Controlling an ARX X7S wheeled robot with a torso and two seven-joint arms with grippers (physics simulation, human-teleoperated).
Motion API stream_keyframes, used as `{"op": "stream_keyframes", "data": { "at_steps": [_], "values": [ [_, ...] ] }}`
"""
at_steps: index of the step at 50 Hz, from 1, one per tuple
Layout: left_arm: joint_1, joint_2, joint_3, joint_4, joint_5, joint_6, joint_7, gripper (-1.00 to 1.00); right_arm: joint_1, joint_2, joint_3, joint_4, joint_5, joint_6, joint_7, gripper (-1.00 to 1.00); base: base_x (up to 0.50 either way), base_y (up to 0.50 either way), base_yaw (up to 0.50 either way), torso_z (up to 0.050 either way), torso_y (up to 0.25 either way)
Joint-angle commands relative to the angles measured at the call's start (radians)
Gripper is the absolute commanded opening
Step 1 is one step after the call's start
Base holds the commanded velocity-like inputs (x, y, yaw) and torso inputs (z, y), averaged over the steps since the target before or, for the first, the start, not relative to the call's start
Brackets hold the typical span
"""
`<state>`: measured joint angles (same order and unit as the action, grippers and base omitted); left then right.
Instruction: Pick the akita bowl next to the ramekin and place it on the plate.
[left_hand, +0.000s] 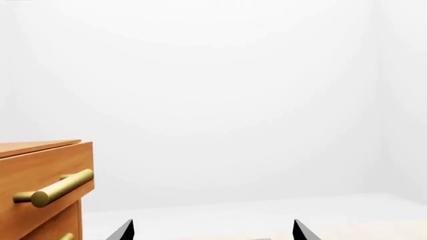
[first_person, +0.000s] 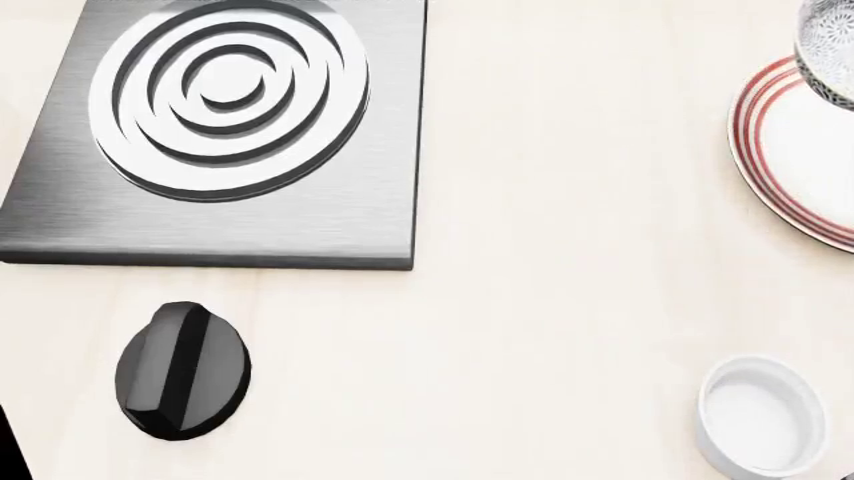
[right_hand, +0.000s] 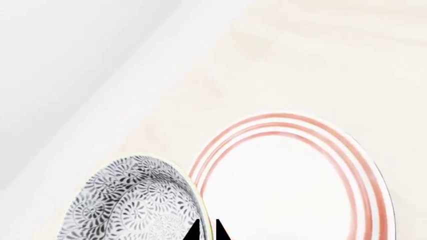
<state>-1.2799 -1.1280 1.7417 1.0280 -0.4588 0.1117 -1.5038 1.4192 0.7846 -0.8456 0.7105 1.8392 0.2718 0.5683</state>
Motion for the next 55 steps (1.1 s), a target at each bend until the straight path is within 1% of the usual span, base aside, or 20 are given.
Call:
{"op": "stream_keyframes", "data": {
  "at_steps": [1, 15, 33, 55],
  "values": [
    [-0.001, -0.009, -0.007, 0.002, -0.007, -0.001, 0.006, 1.00, 0.024, -0.018, -0.001, 0.047, -0.041, -0.008, -0.021, -1.00, 0.00, 0.00, 0.00, 0.000, 0.000],
    [0.003, -0.010, -0.009, 0.001, -0.004, -0.003, 0.007, 1.00, 0.056, -0.062, -0.019, 0.153, -0.076, -0.016, -0.071, -1.00, 0.00, 0.00, 0.00, 0.000, 0.001],
    [0.012, -0.008, -0.011, 0.005, 0.003, -0.007, 0.008, 1.00, 0.037, -0.065, -0.024, 0.170, -0.093, -0.035, -0.077, -1.00, 0.00, 0.00, 0.00, 0.000, 0.001],
    [0.014, -0.009, -0.009, 0.002, 0.005, -0.007, 0.009, 1.00, 0.050, -0.114, -0.044, 0.273, -0.140, -0.078, -0.119, -1.00, 0.00, 0.00, 0.00, 0.000, 0.000]
  ]
}}
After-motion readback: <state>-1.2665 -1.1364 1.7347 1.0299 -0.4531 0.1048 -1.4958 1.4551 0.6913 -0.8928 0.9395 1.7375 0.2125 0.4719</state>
